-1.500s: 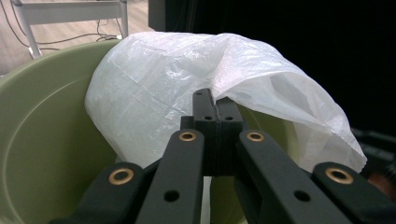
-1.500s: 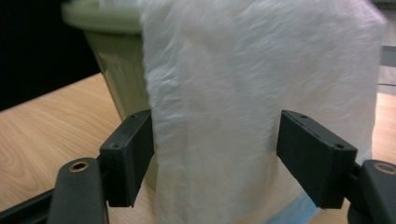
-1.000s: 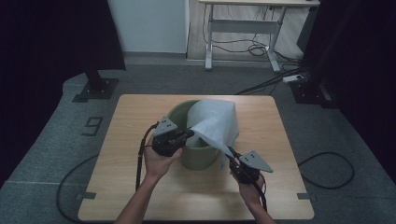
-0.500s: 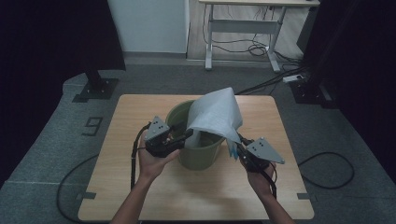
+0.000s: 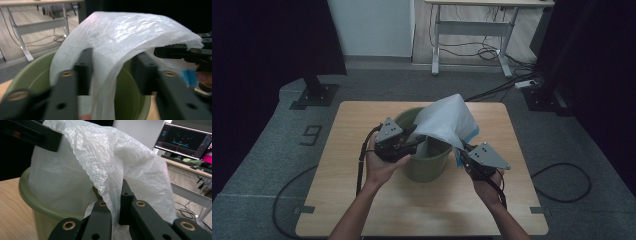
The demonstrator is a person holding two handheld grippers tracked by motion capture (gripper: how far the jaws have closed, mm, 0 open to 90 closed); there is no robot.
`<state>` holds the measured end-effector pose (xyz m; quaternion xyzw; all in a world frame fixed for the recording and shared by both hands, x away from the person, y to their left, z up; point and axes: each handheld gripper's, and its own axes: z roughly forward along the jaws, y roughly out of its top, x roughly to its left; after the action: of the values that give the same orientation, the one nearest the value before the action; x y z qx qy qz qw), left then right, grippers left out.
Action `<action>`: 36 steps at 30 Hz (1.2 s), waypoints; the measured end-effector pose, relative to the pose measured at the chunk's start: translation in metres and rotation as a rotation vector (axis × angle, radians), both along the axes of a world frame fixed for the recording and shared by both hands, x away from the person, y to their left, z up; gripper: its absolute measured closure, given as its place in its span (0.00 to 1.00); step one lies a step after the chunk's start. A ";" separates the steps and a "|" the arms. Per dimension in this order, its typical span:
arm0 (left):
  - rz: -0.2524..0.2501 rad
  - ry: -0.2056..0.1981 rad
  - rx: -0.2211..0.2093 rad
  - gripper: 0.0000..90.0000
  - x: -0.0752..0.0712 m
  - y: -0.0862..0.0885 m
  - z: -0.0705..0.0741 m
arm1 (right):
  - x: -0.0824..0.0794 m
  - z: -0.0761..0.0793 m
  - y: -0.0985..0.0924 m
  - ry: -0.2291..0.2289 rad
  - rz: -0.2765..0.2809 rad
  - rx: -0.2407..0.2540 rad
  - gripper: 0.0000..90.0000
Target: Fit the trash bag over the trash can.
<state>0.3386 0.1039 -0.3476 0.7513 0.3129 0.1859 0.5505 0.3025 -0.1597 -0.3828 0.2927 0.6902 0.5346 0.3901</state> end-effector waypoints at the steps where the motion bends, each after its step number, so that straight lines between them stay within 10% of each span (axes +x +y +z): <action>1: 0.000 0.016 0.001 0.75 0.001 0.000 -0.001 | 0.000 0.000 0.000 0.001 0.006 0.001 0.98; 7: 0.006 0.063 -0.002 0.96 0.006 0.003 -0.009 | 0.000 -0.002 -0.002 0.014 0.032 0.038 0.96; 19: 0.094 0.095 -0.051 0.99 0.008 0.042 -0.017 | -0.020 -0.009 -0.014 0.055 0.062 0.132 0.45; 36: 0.164 0.170 -0.109 0.99 0.022 0.083 -0.035 | 0.007 -0.047 -0.053 0.156 -0.032 0.132 0.45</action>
<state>0.3606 0.1873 -0.3828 0.7051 0.4285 0.1485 0.5451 0.3097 -0.2130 -0.4300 0.3695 0.6769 0.5482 0.3235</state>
